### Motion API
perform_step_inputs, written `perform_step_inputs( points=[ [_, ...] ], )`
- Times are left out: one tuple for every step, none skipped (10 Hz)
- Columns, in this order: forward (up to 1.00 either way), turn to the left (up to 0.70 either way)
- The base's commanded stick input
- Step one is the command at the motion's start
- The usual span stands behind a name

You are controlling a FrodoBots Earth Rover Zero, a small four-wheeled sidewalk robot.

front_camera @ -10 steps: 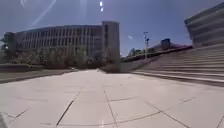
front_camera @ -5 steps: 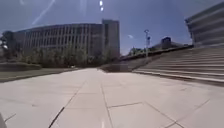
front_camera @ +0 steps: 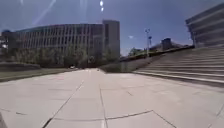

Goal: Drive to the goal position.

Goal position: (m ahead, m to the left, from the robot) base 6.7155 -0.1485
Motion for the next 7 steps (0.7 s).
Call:
perform_step_inputs(
  points=[
    [0.7, 0.0],
    [0.7, 0.0],
    [0.7, 0.0],
    [0.7, 0.0],
    [0.7, 0.0],
    [0.7, 0.0],
    [0.7, 0.0]
  ],
)
